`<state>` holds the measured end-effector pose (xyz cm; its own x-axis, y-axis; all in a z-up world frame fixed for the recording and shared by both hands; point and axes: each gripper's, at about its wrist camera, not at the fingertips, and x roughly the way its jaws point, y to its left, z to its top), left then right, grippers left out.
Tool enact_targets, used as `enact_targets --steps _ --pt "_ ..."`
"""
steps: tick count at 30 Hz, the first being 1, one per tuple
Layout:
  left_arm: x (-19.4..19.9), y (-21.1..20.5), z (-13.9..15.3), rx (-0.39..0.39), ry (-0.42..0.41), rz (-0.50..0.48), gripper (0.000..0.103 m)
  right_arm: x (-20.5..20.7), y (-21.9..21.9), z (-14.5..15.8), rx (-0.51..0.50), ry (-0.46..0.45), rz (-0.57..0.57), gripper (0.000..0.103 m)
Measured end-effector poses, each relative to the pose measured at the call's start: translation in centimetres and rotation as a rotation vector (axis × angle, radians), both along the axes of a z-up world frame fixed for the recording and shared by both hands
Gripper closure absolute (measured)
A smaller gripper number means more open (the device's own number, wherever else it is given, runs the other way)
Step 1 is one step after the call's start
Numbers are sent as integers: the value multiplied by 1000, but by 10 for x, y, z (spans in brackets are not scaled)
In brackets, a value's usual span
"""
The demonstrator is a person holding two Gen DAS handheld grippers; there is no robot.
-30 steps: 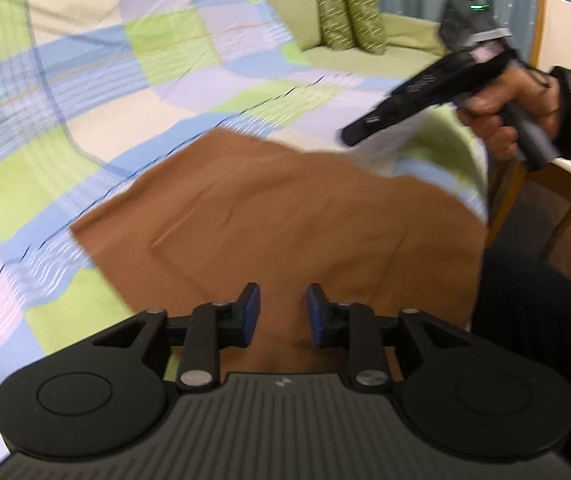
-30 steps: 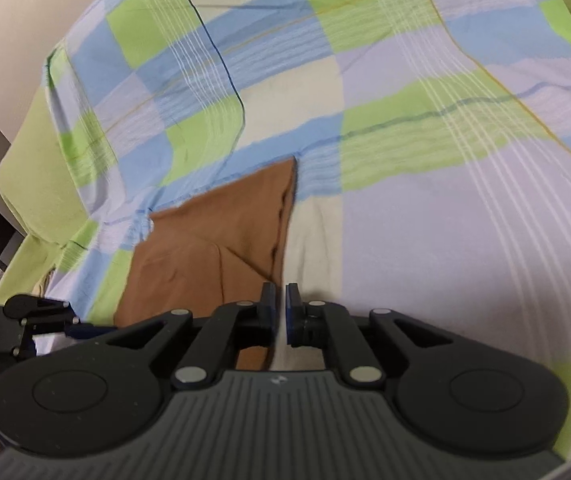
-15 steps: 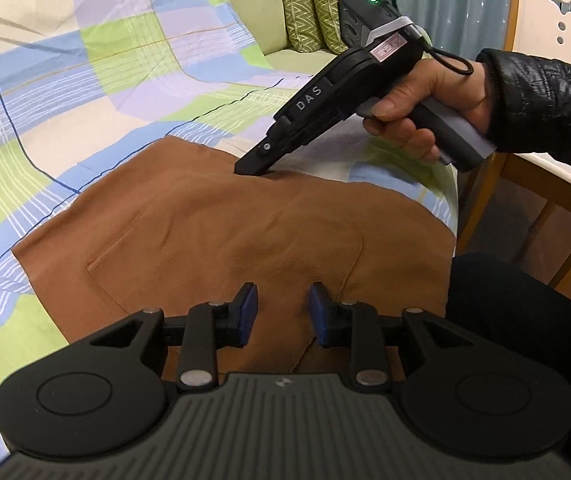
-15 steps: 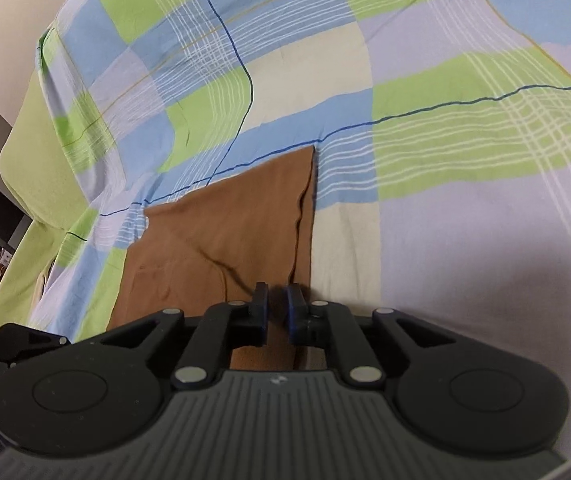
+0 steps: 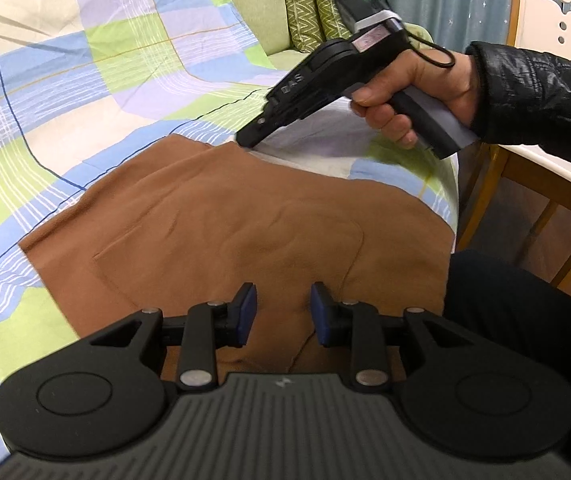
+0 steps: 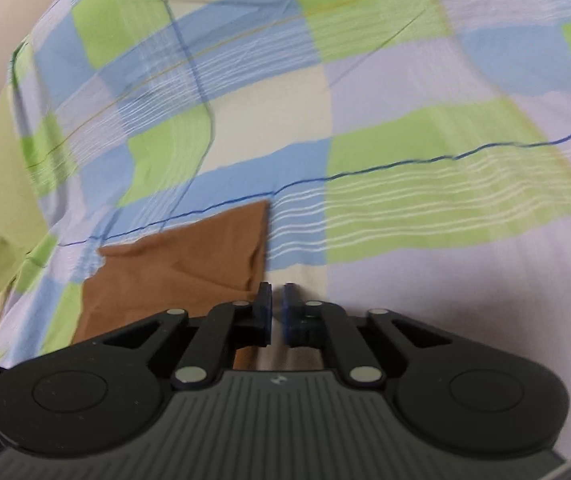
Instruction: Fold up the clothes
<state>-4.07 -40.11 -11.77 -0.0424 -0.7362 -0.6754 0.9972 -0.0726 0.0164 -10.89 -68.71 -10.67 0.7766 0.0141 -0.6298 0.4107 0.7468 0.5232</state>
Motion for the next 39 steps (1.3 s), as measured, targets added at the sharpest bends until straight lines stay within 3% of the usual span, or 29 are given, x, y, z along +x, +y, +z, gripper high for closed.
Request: enact_targets --steps 2,5,8,14,20,30,37,39 --pt "1 4 1 4 -4 13 66 -8 7 4 9 -6 25 91" --pt "-1 10 -1 29 -29 29 62 -12 19 3 50 -9 81 71" --pt "-4 23 2 38 -36 53 62 -21 35 6 -38 67 82 70" --pt "-24 65 9 13 -146 48 62 -66 77 43 -176 10 143 70" --pt "-72 97 0 -3 -369 -89 61 -106 159 74 -505 58 310 71" --pt "-110 96 -48 42 -733 -165 61 -109 255 60 -989 229 594 71" --pt "-126 91 -68 41 -879 -175 61 -103 280 40 -1151 313 718 71" --pt "-127 90 -69 44 -882 -178 63 -102 288 32 -1193 344 767 71"
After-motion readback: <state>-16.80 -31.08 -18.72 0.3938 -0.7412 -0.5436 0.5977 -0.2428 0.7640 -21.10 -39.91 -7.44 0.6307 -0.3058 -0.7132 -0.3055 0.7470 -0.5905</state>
